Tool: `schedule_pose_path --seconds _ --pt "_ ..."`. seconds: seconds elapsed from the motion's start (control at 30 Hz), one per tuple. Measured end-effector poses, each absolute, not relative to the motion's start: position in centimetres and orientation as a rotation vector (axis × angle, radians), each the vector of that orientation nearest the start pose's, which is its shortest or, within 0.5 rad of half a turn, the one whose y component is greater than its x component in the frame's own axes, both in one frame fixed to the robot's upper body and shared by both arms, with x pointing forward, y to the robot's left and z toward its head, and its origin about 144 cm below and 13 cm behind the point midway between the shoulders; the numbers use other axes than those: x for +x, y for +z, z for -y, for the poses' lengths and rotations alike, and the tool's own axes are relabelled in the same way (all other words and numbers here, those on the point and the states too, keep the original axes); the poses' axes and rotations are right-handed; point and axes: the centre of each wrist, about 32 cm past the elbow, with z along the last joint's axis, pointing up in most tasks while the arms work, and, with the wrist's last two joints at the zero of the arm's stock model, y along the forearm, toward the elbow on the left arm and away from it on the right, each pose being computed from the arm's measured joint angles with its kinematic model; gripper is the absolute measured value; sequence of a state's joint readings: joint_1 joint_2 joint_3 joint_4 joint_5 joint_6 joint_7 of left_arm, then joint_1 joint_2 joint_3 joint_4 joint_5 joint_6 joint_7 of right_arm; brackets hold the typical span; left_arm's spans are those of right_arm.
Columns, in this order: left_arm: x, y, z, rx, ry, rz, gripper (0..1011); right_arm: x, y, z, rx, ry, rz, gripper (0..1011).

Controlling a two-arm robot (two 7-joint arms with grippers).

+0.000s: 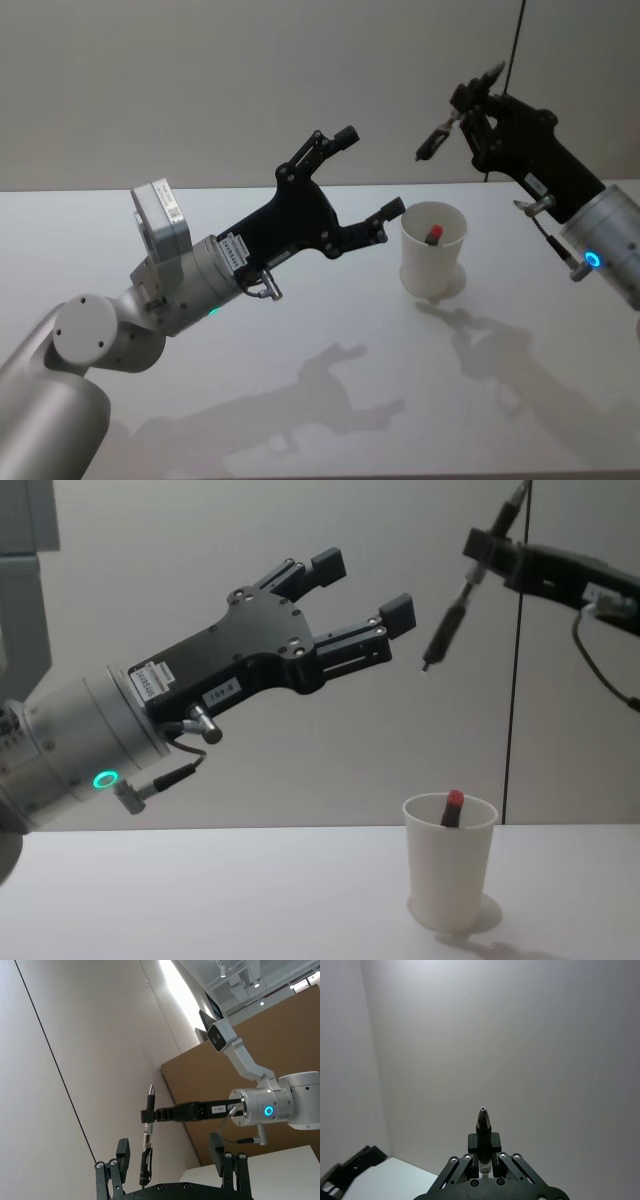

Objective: Place the pen into the pen holder.

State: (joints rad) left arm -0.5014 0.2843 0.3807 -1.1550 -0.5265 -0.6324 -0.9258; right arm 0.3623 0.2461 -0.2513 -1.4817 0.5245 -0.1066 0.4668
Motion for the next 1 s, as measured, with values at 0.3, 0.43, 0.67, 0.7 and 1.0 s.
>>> schedule_pose_path --seconds 0.3,0.43,0.67,0.7,1.0 --pt "58.3 119.3 -24.2 -0.354 0.451 0.522 1004 55.3 122.6 22.3 0.308 -1.0 0.183 126" --pt "58.3 119.3 -24.2 -0.354 0.451 0.522 1004 55.8 121.8 22.1 0.281 -1.054 0.2 126" --pt "58.3 119.3 -24.2 -0.354 0.451 0.522 1004 56.8 120.4 21.8 0.228 -1.116 0.208 126" --pt "58.3 119.3 -24.2 -0.354 0.451 0.522 1004 56.9 120.2 21.7 0.224 -1.121 0.206 126" --pt "58.3 119.3 -24.2 -0.354 0.451 0.522 1004 58.1 118.8 21.2 0.163 -1.149 0.189 126"
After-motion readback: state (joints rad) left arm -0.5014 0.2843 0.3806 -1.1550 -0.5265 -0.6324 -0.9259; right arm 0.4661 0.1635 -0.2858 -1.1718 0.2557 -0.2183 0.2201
